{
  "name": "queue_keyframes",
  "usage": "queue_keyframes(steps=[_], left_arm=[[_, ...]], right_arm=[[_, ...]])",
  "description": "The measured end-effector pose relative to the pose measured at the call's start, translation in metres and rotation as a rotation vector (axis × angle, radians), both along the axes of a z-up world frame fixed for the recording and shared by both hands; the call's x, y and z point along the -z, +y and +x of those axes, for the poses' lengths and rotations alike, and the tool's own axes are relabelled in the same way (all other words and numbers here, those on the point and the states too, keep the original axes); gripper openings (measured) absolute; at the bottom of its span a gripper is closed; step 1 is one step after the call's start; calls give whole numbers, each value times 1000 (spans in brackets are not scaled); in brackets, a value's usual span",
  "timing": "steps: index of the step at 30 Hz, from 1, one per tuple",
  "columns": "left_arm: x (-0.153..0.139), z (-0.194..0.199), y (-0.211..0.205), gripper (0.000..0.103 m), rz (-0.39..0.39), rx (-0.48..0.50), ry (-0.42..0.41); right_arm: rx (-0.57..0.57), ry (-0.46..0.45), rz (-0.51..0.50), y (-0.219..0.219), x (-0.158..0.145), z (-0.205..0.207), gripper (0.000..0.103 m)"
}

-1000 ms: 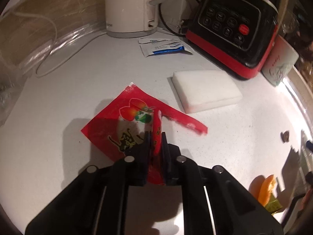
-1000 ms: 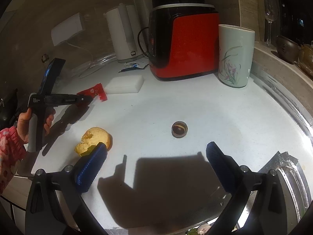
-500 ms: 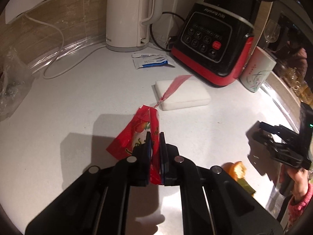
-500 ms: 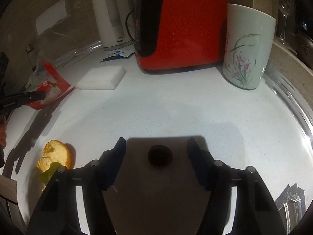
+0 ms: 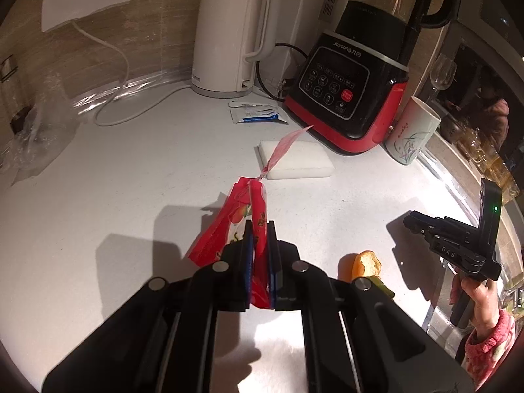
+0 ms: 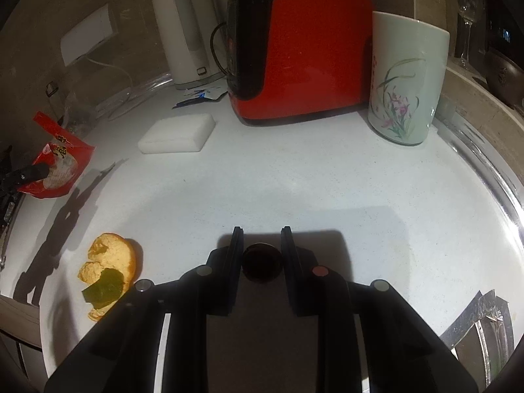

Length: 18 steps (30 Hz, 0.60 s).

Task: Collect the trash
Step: 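Grasp the red snack bag with the left tool while the right tool grasps the brown nut, then carry the bag and nut over the basket while the right tool releases the nut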

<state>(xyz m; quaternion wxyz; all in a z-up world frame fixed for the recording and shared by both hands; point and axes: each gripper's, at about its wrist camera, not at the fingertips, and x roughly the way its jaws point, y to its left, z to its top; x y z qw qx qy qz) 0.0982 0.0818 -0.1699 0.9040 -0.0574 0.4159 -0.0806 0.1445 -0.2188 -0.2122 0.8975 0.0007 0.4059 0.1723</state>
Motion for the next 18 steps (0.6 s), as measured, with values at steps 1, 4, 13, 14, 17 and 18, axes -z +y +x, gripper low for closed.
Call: queue_keyframes(steps=[1,4,13,14,17,18], left_arm=[[-4,-6,2,7,-5,-6,-4],[-18,-29,7,7,-12,-21,-19],[-52,-133,21,7,11,-85,-40],[-54,-147,23,7,15,-97,-37],[-58,-189,32,7,14,-133,-26],[-58,-202,34,7,12,-145,-22]], right_arm=[[-11,-12,4,3,-7,-6,24],[-53,-35,14,16,-27,-27,24],[-265,-56,36,78,-73,-125,24],[-295,-56,35,86,-75,-138,24],[-383,-44,36,110,-81,-176,24],[-410,-39,36,118,-82,-189,24]])
